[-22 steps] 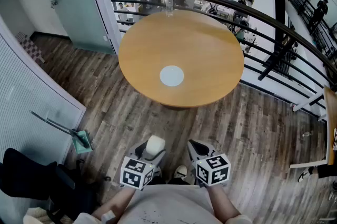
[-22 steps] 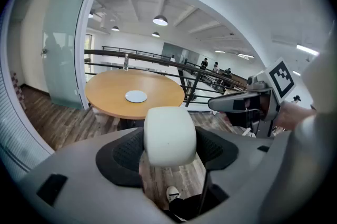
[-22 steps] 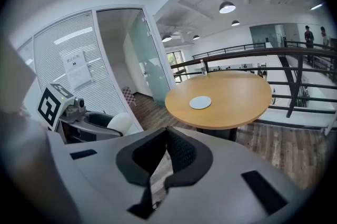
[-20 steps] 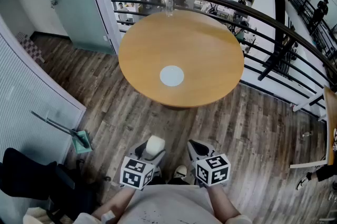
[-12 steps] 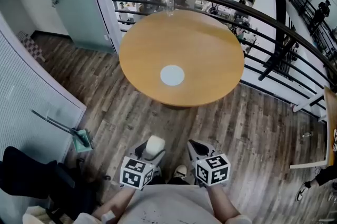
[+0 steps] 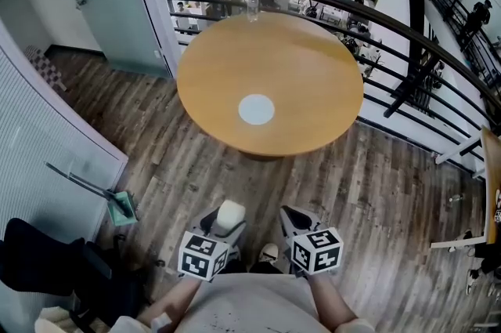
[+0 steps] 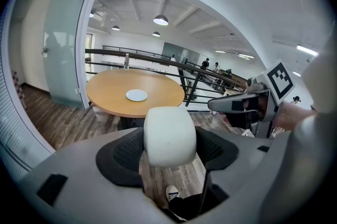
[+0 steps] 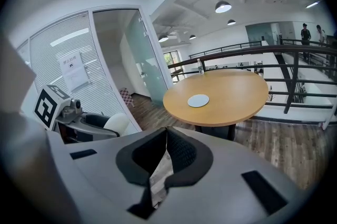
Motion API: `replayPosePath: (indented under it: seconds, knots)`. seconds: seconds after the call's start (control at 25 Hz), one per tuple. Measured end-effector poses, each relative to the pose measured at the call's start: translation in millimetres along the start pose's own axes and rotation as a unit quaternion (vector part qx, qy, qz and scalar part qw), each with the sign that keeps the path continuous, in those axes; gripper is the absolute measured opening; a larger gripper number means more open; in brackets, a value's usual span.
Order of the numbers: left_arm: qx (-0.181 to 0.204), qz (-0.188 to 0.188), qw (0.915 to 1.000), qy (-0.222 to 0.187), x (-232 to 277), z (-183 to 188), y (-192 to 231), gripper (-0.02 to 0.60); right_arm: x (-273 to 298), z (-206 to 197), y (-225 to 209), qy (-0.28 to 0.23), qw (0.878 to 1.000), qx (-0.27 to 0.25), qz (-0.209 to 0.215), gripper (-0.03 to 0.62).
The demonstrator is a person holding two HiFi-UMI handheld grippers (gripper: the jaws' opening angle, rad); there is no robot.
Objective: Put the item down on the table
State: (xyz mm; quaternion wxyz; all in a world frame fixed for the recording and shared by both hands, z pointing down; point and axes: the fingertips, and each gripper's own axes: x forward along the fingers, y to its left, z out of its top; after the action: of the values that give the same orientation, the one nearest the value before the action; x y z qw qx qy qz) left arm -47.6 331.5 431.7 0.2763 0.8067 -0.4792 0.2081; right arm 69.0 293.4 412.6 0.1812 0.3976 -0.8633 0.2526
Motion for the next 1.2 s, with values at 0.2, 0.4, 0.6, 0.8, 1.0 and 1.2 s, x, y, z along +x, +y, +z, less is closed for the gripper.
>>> replayPosePath:
  seconds: [0.2, 0.4, 0.6, 0.8, 1.0, 1.2]
  knots:
    - [0.002, -0.004, 1.0, -0.004, -2.2, 2.5, 9.0, 0.318, 4.6, 1.0, 3.7, 0.0, 1.0, 0.0, -0.007, 0.025]
    - [0.012, -0.009, 0.9999, -0.003, -11.1, 1.2, 25.4, 0.318, 14.5, 3.1, 12.6, 0.0, 1.0, 0.0, -0.021, 0.025]
    - [0.024, -0.016, 0.9996, -0.004, -21.9, 3.7, 43.6, 0.318, 22.9, 9.8, 22.6, -0.007, 0.999, -0.001, -0.036, 0.025]
    - [0.027, -0.022, 0.9993, -0.011, -26.8, 7.0, 60.9, 0.318, 30.1, 11.6, 32.9, -0.011, 0.999, -0.003, -0.047, 0.025]
    - [0.027, -0.03, 0.9991, -0.015, -19.5, 12.2, 65.3, 0.318, 36.8, 11.0, 31.7, -0.008, 0.999, -0.002, -0.05, 0.025]
    - [0.022, -0.031, 0.9992, -0.015, -2.6, 23.2, 78.3, 0.318, 59.7, 13.3, 19.3, -0.001, 0.999, 0.005, -0.045, 0.025]
